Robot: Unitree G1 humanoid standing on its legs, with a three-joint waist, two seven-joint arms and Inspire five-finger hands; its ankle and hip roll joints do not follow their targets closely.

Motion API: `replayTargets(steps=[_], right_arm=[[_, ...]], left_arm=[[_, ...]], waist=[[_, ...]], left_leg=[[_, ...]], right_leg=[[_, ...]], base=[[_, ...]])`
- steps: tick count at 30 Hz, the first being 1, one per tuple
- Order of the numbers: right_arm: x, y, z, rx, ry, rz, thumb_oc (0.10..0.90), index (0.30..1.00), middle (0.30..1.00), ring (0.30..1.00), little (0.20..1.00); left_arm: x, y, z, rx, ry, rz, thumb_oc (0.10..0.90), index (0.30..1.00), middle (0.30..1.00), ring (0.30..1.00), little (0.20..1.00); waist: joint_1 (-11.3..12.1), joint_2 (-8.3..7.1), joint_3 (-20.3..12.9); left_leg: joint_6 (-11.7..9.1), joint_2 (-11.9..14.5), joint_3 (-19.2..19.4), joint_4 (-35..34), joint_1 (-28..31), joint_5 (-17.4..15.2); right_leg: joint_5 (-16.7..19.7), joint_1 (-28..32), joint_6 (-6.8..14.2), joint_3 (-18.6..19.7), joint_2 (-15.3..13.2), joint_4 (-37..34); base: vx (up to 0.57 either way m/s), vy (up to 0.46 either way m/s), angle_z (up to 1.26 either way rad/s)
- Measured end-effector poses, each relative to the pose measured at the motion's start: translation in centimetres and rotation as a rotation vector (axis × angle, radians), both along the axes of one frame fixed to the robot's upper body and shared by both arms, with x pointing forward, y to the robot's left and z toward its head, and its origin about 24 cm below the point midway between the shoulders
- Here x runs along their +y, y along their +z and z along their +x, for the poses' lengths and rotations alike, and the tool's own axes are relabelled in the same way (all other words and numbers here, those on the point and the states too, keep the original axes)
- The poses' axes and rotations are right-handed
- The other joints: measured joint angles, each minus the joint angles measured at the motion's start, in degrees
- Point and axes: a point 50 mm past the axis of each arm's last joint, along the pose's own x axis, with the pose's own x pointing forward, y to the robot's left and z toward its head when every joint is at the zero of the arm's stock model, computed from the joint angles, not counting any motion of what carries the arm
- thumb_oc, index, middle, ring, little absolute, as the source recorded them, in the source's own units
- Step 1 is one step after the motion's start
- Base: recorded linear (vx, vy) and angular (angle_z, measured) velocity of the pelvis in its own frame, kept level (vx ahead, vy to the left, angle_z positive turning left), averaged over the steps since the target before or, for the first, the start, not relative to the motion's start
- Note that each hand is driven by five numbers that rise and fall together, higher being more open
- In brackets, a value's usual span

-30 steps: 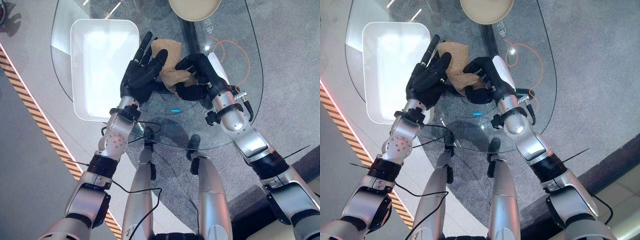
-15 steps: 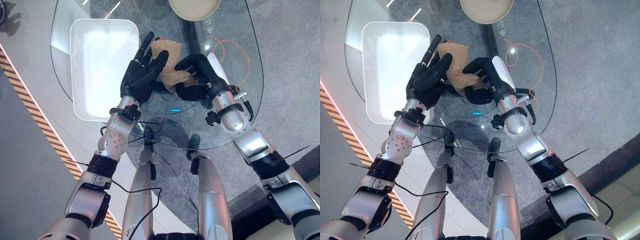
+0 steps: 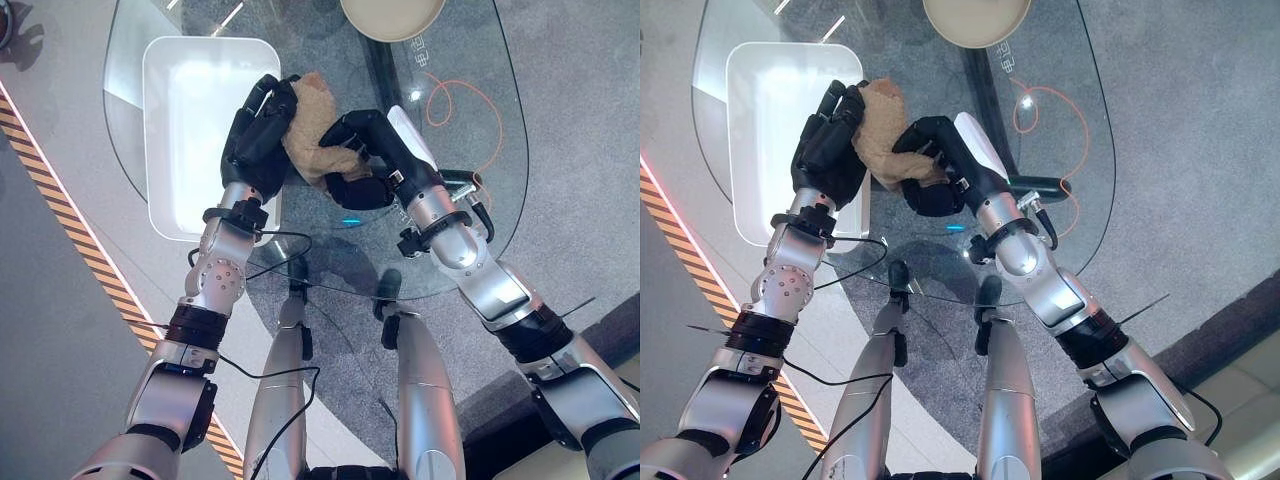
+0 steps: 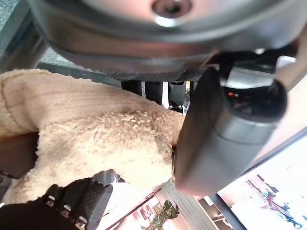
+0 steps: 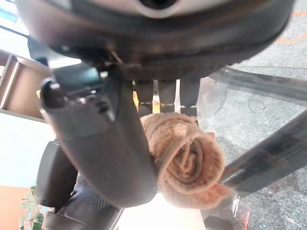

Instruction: Wipe the table with a cloth and put it in the basket.

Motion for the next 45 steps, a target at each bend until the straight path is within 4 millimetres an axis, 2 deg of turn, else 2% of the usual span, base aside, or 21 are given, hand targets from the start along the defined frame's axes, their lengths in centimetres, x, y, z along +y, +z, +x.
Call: replayTargets(steps=[18, 19, 20, 21, 34, 45], right_arm=[[-0.02, 0.0, 0.0, 0.0, -0.001, 0.0, 0.1, 0.3, 0.3, 0.3, 0.2], [-0.02, 0.0, 0.0, 0.0, -0.001, 0.0, 0.163, 0.354, 0.354, 0.354, 0.263], [-0.02, 0.0, 0.0, 0.0, -0.001, 0.0, 0.696, 0.811, 0.811, 0.811, 0.796], [-0.01, 0.0, 0.0, 0.0, -0.001, 0.0, 0.8, 0.9, 0.9, 0.9, 0.9], [-0.07, 0.12, 0.02, -0.005, -0.006, 0.01, 0.8, 0.9, 0.9, 0.9, 0.9], [0.15, 0.44, -0.02, -0.019, 0.001, 0.022, 0.8, 0.9, 0.9, 0.9, 0.9]], left_arm=[[-0.05, -0.02, 0.0, 0.001, -0.001, 0.0, 0.1, 0.3, 0.3, 0.3, 0.2], [-0.06, -0.02, 0.0, 0.0, -0.001, 0.0, 0.1, 0.3, 0.3, 0.3, 0.2], [-0.05, -0.02, 0.0, 0.0, -0.001, -0.001, 0.1, 0.3, 0.3, 0.3, 0.2], [-0.05, -0.01, 0.0, -0.001, 0.0, -0.001, 0.1, 0.3, 0.3, 0.3, 0.2], [-0.21, 0.05, -0.07, -0.018, 0.008, -0.009, 0.1, 0.3, 0.3, 0.3, 0.2], [-0.56, 0.16, -0.17, -0.035, 0.072, -0.093, 0.1, 0.3, 0.3, 0.3, 0.2]], waist=[[-0.2, 0.0, 0.0], [-0.2, 0.0, 0.0], [-0.2, 0.0, 0.0], [-0.2, 0.0, 0.0], [-0.2, 0.0, 0.0], [0.0, 0.0, 0.0]], left_leg=[[0.0, 0.0, 0.0, 0.0, 0.0, 0.0], [0.0, 0.0, 0.0, 0.0, 0.0, 0.0], [0.0, 0.0, 0.0, 0.0, 0.0, 0.0], [0.0, 0.0, 0.0, 0.0, 0.0, 0.0], [0.0, 0.0, 0.0, 0.0, 0.0, 0.0], [0.0, 0.0, -0.1, 0.0, 0.0, 0.0]], right_leg=[[0.0, 0.0, 0.0, 0.0, 0.0, 0.0], [0.0, 0.0, 0.0, 0.0, 0.0, 0.0], [0.0, 0.0, 0.0, 0.0, 0.0, 0.0], [0.0, 0.0, 0.0, 0.0, 0.0, 0.0], [0.0, 0.0, 0.0, 0.0, 0.0, 0.0], [0.0, 0.0, 0.0, 0.0, 0.0, 0.0]], base=[[0.0, 0.0, 0.0], [0.0, 0.0, 0.0], [0.0, 0.0, 0.0], [0.0, 0.0, 0.0], [0.0, 0.0, 0.0], [0.0, 0.0, 0.0]])
